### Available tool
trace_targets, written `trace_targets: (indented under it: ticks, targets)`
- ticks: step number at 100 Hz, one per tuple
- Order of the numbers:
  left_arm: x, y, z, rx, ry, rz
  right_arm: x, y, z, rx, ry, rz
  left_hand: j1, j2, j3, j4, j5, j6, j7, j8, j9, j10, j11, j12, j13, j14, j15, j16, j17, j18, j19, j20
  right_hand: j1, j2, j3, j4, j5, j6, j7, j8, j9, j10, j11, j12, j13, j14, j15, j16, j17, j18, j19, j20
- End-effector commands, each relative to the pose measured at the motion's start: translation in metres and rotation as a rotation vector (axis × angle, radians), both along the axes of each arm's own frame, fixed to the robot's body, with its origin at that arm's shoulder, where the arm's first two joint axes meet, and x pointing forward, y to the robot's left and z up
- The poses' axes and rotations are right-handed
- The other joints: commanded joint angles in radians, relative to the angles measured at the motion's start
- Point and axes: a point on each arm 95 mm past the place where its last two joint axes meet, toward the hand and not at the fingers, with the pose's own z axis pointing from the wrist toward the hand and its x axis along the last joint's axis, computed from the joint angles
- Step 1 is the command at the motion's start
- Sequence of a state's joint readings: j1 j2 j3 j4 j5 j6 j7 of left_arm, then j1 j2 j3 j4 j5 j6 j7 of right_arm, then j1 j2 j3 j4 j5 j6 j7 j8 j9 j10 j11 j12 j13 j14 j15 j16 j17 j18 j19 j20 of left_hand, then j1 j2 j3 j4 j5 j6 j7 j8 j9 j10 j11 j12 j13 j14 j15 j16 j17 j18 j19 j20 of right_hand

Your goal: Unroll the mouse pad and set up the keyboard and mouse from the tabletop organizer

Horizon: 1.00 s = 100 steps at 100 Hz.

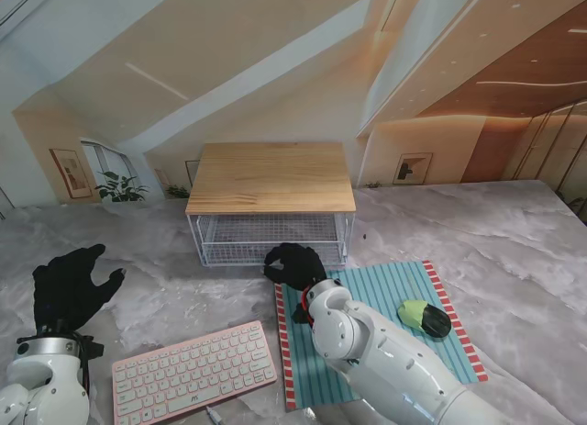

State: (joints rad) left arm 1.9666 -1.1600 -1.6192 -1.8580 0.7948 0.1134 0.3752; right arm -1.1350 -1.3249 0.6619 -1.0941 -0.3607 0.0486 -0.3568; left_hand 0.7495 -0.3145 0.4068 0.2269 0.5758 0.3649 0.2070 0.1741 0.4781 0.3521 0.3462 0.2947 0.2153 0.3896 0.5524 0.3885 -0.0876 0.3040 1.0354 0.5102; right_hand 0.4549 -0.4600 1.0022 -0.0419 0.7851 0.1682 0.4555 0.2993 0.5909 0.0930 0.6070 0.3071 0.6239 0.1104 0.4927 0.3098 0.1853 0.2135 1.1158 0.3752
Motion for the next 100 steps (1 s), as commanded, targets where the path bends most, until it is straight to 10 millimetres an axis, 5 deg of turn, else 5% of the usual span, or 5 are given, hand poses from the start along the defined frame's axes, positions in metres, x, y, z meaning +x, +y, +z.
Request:
trace_targets:
  ticks: [1,59,100]
  targets:
    - [0.0,-0.003,-0.001,-0.002,0.014,-0.012,0.004,0.001,0.001,-0.004,0.004,-0.003,0.017,0.023,-0.007,0.016,-0.011,0.005,-0.012,-0.008,-0.032,-0.01,-0.006,-0.012,-0.026,-0.019,-0.006,-0.011,-0.006,-0.037,-0.012,-0.006,0.012,0.03,0.023,0.019,-0.042,-0.009,0.009,-0.002,-0.054,0.001,-0.002,0.024,-0.077,0.004,-0.03,0.006,-0.018,-0.035,-0.005,-0.02]
    - [0.001,-0.004,-0.002,-0.005,0.019,-0.012,0.015,0.003,0.001,-0.013,0.02,-0.027,0.02,0.025,-0.013,0.016,-0.009,0.005,-0.013,-0.009,-0.031,-0.012,-0.004,-0.011,-0.025,-0.019,-0.004,-0.01,-0.006,-0.037,-0.012,-0.006,0.012,0.036,0.022,0.02,-0.072,-0.02,0.034,-0.005,-0.076,-0.003,0.009,0.026,-0.085,-0.003,-0.02,0.011,-0.015,-0.036,0.0,-0.018]
    - [-0.001,-0.006,-0.003,-0.026,0.021,-0.024,-0.012,0.001,0.01,0.118,0.023,-0.047,0.019,0.024,-0.013,0.017,-0.008,0.005,-0.012,-0.008,-0.03,-0.01,-0.004,-0.01,-0.024,-0.018,-0.004,-0.01,-0.006,-0.037,-0.012,-0.006,0.007,0.034,0.016,0.019,-0.087,-0.031,0.061,-0.005,-0.071,-0.003,0.007,0.023,-0.073,-0.001,-0.018,0.011,-0.005,-0.016,0.007,-0.015]
